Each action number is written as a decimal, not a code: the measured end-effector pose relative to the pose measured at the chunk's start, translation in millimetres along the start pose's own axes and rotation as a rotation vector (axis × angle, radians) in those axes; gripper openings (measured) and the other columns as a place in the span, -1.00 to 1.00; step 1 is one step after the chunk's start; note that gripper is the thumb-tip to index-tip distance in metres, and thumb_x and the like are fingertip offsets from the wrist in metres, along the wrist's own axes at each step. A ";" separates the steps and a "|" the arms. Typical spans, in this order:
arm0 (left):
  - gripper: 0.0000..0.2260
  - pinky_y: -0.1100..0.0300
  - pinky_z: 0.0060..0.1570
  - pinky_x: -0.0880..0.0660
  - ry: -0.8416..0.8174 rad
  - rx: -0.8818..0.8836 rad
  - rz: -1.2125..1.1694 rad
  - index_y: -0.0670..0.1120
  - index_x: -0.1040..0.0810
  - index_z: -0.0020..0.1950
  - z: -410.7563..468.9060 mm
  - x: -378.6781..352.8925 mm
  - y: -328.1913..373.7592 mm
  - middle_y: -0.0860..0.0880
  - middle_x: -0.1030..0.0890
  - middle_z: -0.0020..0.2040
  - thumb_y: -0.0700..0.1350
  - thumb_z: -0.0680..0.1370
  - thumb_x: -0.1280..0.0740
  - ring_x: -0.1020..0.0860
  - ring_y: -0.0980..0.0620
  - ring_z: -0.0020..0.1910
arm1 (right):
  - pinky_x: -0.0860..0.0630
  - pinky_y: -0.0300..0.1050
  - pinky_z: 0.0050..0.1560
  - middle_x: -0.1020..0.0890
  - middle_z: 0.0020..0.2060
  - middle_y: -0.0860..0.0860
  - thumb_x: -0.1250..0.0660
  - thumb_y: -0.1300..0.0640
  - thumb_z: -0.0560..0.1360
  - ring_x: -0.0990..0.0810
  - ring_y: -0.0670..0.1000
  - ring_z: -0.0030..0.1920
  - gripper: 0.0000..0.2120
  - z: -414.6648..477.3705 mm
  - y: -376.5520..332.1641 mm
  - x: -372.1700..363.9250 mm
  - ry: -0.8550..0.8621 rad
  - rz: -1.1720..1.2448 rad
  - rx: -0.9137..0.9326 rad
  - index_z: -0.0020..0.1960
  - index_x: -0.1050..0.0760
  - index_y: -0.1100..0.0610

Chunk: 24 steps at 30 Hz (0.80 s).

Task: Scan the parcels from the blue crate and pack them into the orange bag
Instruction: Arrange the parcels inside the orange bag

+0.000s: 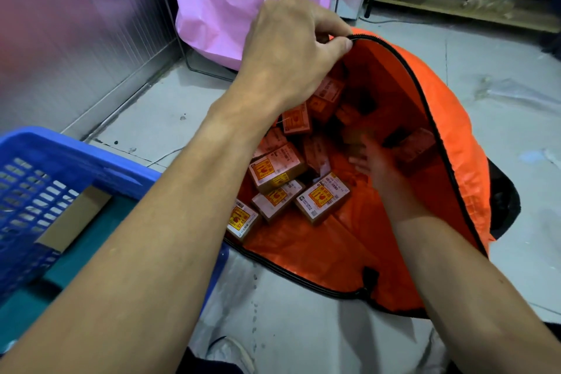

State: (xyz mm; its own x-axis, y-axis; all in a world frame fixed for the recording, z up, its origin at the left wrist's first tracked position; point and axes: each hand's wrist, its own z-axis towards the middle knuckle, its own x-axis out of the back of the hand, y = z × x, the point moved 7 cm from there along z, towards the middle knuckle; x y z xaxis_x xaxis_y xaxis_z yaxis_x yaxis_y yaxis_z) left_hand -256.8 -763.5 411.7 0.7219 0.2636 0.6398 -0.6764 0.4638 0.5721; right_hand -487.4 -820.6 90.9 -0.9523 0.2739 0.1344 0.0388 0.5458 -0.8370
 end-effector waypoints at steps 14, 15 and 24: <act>-0.86 0.21 0.02 -0.61 -0.001 -0.011 -0.026 0.05 -0.78 0.06 -6.5 0.8 2.5 0.24 -0.62 -0.17 -0.01 0.55 -0.47 -0.62 0.25 -0.12 | -0.49 0.14 0.29 -0.48 0.41 0.12 -0.33 -0.22 0.58 -0.49 0.24 0.35 -0.39 -47.5 189.2 -68.5 -0.170 -0.049 -0.363 0.53 -0.31 0.02; -0.86 0.22 0.02 -0.61 -0.007 -0.012 -0.032 0.05 -0.78 0.06 -8.5 0.3 0.4 0.25 -0.62 -0.17 -0.01 0.55 -0.47 -0.62 0.25 -0.13 | -0.53 0.10 0.18 -0.50 0.37 0.16 -0.33 -0.21 0.58 -0.53 0.22 0.27 -0.41 -45.7 192.1 -68.2 -0.158 -0.012 -0.377 0.52 -0.33 0.02; -0.87 0.23 -0.17 -0.50 -0.010 0.036 -0.084 0.07 -0.77 0.00 -19.6 -4.4 -17.0 0.22 -0.61 -0.32 0.01 0.53 -0.44 -0.56 0.23 -0.31 | -0.52 0.04 0.21 -0.58 0.25 0.09 -0.42 -0.15 0.54 -0.57 0.03 -0.01 -0.51 -31.2 190.7 -68.5 -0.149 0.071 -0.311 0.38 -0.48 0.06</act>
State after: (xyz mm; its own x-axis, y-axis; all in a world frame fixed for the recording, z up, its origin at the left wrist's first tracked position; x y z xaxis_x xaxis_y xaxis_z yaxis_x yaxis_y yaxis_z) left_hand -245.6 -755.9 389.1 0.7747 0.2166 0.5940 -0.6187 0.4534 0.6416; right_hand -405.4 -710.6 -61.4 -0.9767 0.2141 -0.0165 0.1754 0.7510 -0.6366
